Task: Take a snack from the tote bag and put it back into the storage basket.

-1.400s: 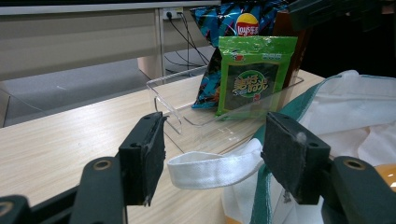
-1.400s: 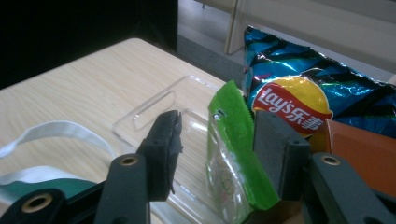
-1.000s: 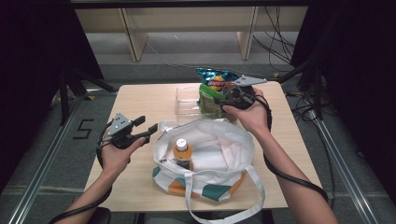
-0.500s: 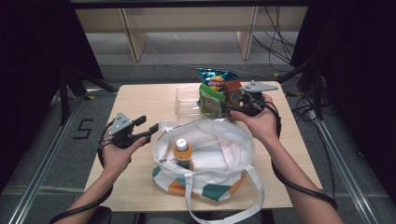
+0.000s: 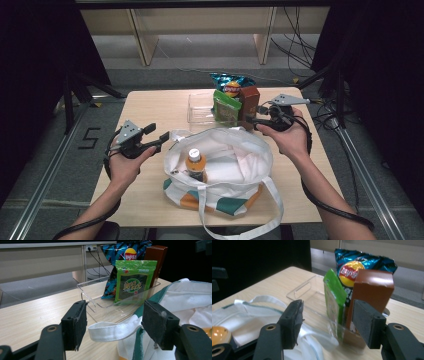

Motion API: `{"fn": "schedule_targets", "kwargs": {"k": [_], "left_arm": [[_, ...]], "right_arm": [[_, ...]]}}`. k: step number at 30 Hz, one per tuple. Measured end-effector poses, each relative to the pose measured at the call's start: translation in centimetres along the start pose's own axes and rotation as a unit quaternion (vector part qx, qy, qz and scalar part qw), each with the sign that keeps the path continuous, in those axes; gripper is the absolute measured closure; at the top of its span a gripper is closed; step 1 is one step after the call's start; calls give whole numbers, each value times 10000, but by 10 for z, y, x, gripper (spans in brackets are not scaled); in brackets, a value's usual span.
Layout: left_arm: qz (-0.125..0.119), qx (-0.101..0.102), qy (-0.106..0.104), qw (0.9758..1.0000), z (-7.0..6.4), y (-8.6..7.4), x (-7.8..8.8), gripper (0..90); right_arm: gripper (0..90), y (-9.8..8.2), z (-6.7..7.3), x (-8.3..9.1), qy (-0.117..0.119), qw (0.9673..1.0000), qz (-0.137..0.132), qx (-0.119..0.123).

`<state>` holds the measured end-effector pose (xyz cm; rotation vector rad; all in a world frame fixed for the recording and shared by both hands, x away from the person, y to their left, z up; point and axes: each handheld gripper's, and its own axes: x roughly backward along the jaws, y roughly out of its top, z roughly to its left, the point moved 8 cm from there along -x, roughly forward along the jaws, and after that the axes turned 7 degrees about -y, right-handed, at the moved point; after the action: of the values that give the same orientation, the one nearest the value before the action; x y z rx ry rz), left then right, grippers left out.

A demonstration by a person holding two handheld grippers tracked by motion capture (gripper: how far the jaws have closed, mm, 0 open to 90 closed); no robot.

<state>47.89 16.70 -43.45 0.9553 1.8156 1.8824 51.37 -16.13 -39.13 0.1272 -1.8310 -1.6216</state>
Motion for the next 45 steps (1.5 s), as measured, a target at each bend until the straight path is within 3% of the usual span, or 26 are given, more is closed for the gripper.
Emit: {"fn": "schedule_targets", "kwargs": {"k": [6, 8, 9, 12, 17, 18, 19, 20, 26, 31, 36, 37, 38, 41, 43, 44, 45], "left_arm": [[0, 16, 13, 10000, 3, 0, -1, 356], [22, 29, 37, 10000, 2, 0, 0, 356], [19, -4, 25, 10000, 2, 1, 0, 356], [28, -18, 24, 10000, 1, 1, -1, 356], [40, 17, 35, 10000, 1, 0, -2, 356], [29, 27, 41, 10000, 1, 0, -1, 357], [16, 10, 33, 10000, 1, 1, -1, 358], [15, 24, 39, 10000, 1, 1, -1, 359], [35, -8, 26, 10000, -1, 1, 0, 358], [-37, -45, -35, 10000, -4, 2, 1, 358], [56, -1, 27, 10000, -5, 1, 4, 346], [31, -54, -15, 10000, -5, 2, 3, 344], [22, -37, -34, 10000, -6, 3, 3, 339], [96, -68, -15, 9999, -9, 4, 5, 326], [86, -90, -20, 9999, -10, 5, 7, 325], [66, -160, -32, 9998, -10, 6, 8, 326], [102, -106, -1, 9999, -11, 5, 10, 326]], "right_arm": [[425, -18, -9, 13, -103, 9999, 40, -71], [425, -26, -11, 18, -134, 9997, 169, -141], [426, -26, -12, 18, -180, 9998, 23, -91], [427, -33, -12, 24, -196, 9995, 80, -214], [428, -40, -15, 30, -261, 9995, -20, -163], [428, -42, -13, 32, -186, 9995, 33, -245], [428, -42, -16, 32, -286, 9994, -65, -175], [428, -43, -17, 35, -253, 9996, 28, -124], [436, -49, -17, 44, -394, 9985, -181, -322], [436, -54, -19, 54, -497, 9982, -253, -215], [441, -61, -19, 65, -571, 9972, -306, -371], [441, -61, -22, 66, -651, 9966, -413, -287], [441, -62, -21, 68, -648, 9962, -410, -409], [440, -66, -26, 74, -767, 9956, -406, -359], [440, -66, -28, 75, -752, 9952, -539, -316], [440, -67, -27, 75, -764, 9947, -552, -402], [439, -68, -29, 77, -791, 9949, -526, -328]]}}
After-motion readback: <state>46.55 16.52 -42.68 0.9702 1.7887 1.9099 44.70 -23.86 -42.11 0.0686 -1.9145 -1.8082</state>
